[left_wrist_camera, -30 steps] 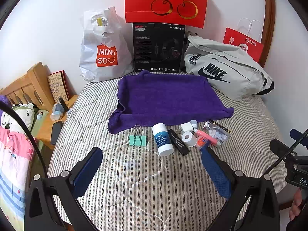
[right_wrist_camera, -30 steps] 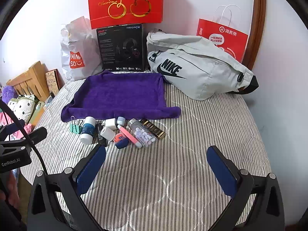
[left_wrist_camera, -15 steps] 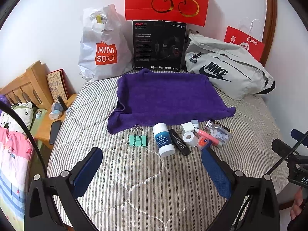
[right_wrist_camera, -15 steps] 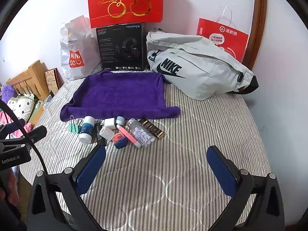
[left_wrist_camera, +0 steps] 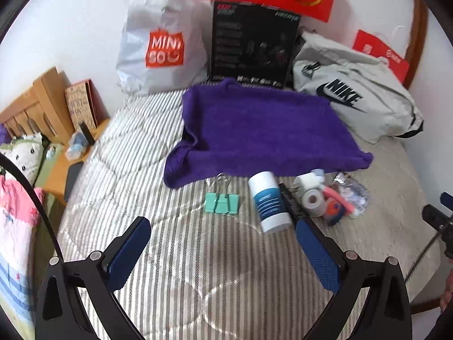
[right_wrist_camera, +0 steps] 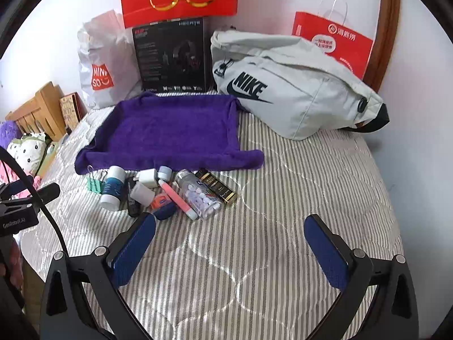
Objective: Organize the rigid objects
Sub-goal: 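Grasp the green binder clip with the left tool while the right tool grasps the gold Grand Reserve bottle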
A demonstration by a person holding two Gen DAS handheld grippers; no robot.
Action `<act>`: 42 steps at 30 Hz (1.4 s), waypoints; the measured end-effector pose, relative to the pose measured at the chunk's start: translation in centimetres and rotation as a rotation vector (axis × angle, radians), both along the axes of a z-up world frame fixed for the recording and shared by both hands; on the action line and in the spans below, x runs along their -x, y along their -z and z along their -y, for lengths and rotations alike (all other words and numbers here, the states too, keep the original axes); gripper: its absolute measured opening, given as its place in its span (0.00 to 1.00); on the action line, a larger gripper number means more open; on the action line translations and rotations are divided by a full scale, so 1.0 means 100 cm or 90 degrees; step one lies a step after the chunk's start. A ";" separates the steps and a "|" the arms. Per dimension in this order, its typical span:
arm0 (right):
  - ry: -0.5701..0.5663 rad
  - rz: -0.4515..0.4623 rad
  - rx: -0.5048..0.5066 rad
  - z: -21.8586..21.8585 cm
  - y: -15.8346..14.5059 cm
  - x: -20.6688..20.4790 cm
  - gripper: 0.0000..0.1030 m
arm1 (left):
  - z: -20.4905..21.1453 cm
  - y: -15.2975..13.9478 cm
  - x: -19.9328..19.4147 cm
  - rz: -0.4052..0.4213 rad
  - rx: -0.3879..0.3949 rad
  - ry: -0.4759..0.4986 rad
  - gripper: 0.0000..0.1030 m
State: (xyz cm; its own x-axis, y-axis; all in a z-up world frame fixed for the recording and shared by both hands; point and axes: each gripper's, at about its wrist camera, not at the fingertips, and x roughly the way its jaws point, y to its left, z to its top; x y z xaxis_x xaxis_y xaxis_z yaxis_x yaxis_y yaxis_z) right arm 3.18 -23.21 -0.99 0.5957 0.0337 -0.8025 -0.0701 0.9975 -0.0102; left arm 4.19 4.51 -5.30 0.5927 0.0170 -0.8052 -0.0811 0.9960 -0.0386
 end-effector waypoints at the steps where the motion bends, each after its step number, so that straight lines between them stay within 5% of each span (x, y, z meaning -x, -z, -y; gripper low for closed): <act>1: -0.001 -0.004 0.003 0.000 0.003 -0.002 1.00 | -0.003 0.007 -0.004 -0.008 0.004 -0.004 1.00; 18: -0.013 -0.076 0.019 0.017 0.057 -0.045 0.99 | -0.012 0.079 -0.059 -0.035 0.021 0.016 0.87; 22: -0.044 -0.084 -0.040 0.022 0.068 -0.059 0.97 | -0.013 0.084 -0.065 -0.030 0.000 0.011 0.66; 26: -0.079 -0.086 -0.024 0.019 0.080 -0.079 0.83 | -0.013 0.082 -0.063 -0.020 0.000 0.022 0.41; 29: -0.112 -0.089 0.011 0.016 0.088 -0.093 0.71 | -0.012 0.081 -0.062 -0.020 -0.007 0.028 0.38; 42: -0.307 -0.074 0.093 -0.005 0.109 -0.114 0.64 | -0.011 0.080 -0.062 -0.021 -0.015 0.028 0.38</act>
State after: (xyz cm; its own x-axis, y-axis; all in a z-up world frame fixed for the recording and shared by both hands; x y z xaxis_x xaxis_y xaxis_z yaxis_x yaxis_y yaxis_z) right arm 14.57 -22.68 -11.94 0.4469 0.1655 -0.8792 -0.5303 0.8405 -0.1113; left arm 10.38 5.65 -13.32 0.5669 0.0111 -0.8237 -0.0386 0.9992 -0.0130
